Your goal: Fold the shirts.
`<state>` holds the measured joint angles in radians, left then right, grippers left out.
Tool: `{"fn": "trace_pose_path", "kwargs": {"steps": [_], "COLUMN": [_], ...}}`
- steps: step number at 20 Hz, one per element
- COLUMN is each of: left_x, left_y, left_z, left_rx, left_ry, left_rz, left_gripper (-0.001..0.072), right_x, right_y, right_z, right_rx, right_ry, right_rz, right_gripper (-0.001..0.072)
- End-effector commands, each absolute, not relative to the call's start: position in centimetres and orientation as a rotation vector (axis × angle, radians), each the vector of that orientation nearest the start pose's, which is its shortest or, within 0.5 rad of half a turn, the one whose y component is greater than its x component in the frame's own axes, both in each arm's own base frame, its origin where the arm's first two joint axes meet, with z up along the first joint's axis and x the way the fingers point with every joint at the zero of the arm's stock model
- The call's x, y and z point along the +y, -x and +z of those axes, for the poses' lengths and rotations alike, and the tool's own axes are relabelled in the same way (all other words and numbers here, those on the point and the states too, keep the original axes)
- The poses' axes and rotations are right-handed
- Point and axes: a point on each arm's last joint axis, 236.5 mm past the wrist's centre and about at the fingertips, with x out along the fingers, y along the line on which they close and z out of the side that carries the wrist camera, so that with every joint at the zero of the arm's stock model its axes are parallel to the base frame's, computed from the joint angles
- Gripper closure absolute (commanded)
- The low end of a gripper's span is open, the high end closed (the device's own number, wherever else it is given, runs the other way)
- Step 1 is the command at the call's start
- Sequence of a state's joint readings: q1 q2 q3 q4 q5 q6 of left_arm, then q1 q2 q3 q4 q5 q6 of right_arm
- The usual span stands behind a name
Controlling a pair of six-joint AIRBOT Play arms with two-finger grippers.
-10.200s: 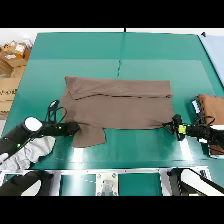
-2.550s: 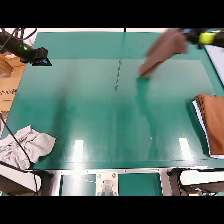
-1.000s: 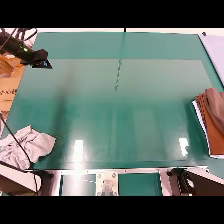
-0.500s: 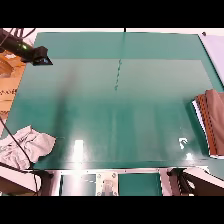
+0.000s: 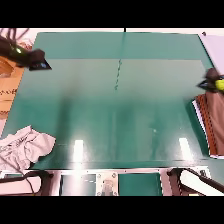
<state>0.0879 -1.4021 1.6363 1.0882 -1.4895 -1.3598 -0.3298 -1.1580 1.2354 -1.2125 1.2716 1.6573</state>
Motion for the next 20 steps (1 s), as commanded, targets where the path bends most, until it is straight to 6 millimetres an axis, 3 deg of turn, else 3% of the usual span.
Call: {"fn": "trace_pose_path", "kwargs": {"steps": [1,4,7,20], "left_x": [-9.2,-12.1,-13.6,-13.6], "left_y": [-36.4,-32.0,-30.1,-30.6], "left_z": [8.5,3.7,0.6,0.6], "left_rx": [1.239,1.330,1.381,1.364], "left_ry": [0.160,0.140,0.128,0.135], "left_rz": [-0.420,-0.436,-0.439,-0.424], "left_gripper": [0.0691,0.0691,0.0690,0.0688], "right_x": [4.8,8.7,9.4,9.4], "right_y": [-36.5,-35.1,-34.6,-34.4], "right_z": [4.4,1.1,0.1,0.1], "right_rx": [1.223,1.270,1.298,1.308], "right_ry": [-0.382,-0.329,-0.301,-0.302], "right_rz": [0.082,0.153,0.176,0.177], "right_gripper": [0.0701,0.0701,0.0700,0.0700]}}
